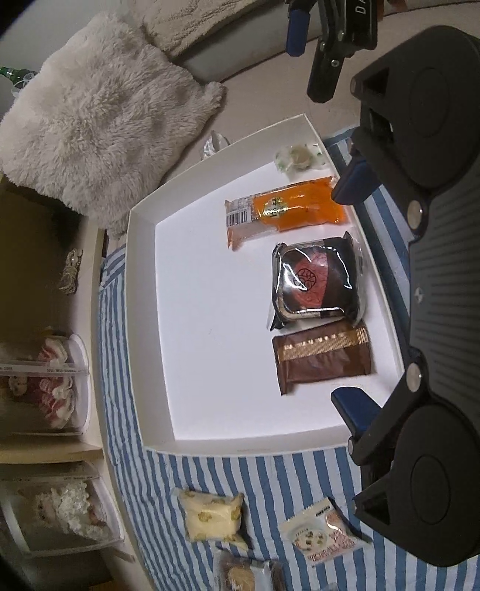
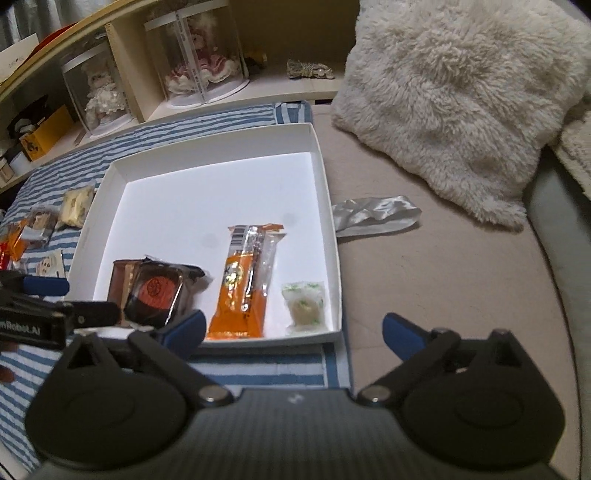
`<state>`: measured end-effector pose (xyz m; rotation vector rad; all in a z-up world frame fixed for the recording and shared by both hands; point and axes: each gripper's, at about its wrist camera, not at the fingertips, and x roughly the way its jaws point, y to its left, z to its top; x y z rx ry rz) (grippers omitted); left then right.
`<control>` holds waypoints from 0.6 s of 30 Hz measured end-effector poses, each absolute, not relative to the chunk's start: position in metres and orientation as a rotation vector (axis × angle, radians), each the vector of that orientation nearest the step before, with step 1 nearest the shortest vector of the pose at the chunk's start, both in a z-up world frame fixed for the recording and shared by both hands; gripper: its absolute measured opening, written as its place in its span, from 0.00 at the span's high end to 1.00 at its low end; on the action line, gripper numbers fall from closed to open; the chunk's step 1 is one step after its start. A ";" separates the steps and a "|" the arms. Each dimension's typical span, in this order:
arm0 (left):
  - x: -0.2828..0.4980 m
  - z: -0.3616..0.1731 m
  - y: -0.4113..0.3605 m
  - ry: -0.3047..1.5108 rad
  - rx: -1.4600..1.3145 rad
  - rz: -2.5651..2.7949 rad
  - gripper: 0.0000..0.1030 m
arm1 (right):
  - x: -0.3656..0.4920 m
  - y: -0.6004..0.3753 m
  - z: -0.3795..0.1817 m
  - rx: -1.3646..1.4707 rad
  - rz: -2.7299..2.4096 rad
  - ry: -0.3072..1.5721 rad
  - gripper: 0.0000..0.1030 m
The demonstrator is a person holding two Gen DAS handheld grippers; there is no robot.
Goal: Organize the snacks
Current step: 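Place the mooncake in the tray with the left tool while the right tool places the ball beside it, then move both open tools away from the tray toward the snacks on the bedspread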
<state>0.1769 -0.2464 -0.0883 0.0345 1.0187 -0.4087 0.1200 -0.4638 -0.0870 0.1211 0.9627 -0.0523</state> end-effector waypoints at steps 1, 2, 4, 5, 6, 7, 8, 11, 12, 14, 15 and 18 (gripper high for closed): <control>0.175 -0.087 -0.245 1.017 0.036 -0.408 0.00 | 0.117 -0.462 -0.085 0.116 -0.057 0.959 0.00; 0.173 -0.086 -0.244 1.015 0.036 -0.408 0.00 | 0.114 -0.461 -0.084 0.111 -0.062 0.954 0.00; 0.170 -0.083 -0.240 1.014 0.034 -0.409 0.00 | 0.110 -0.461 -0.082 0.110 -0.065 0.948 0.00; 0.168 -0.082 -0.238 1.012 0.033 -0.410 0.00 | 0.107 -0.460 -0.081 0.113 -0.064 0.946 0.00; 0.167 -0.080 -0.236 1.010 0.033 -0.410 0.00 | 0.105 -0.460 -0.080 0.118 -0.066 0.944 0.00; 0.165 -0.079 -0.233 1.007 0.032 -0.410 0.00 | 0.104 -0.460 -0.079 0.119 -0.067 0.943 0.00; 0.163 -0.077 -0.231 1.004 0.030 -0.408 0.00 | 0.102 -0.459 -0.078 0.118 -0.070 0.941 0.00; 0.158 -0.074 -0.224 0.998 0.025 -0.407 0.00 | 0.096 -0.456 -0.075 0.115 -0.077 0.935 0.00; 0.156 -0.072 -0.221 0.997 0.024 -0.407 0.00 | 0.095 -0.455 -0.075 0.117 -0.075 0.935 0.00; 0.153 -0.070 -0.215 0.992 0.024 -0.404 0.00 | 0.090 -0.452 -0.072 0.122 -0.076 0.932 0.00; 0.151 -0.068 -0.212 0.988 0.023 -0.402 0.00 | 0.090 -0.451 -0.071 0.122 -0.076 0.929 0.00; 0.148 -0.064 -0.203 0.978 0.017 -0.392 0.00 | 0.086 -0.446 -0.066 0.118 -0.074 0.916 0.00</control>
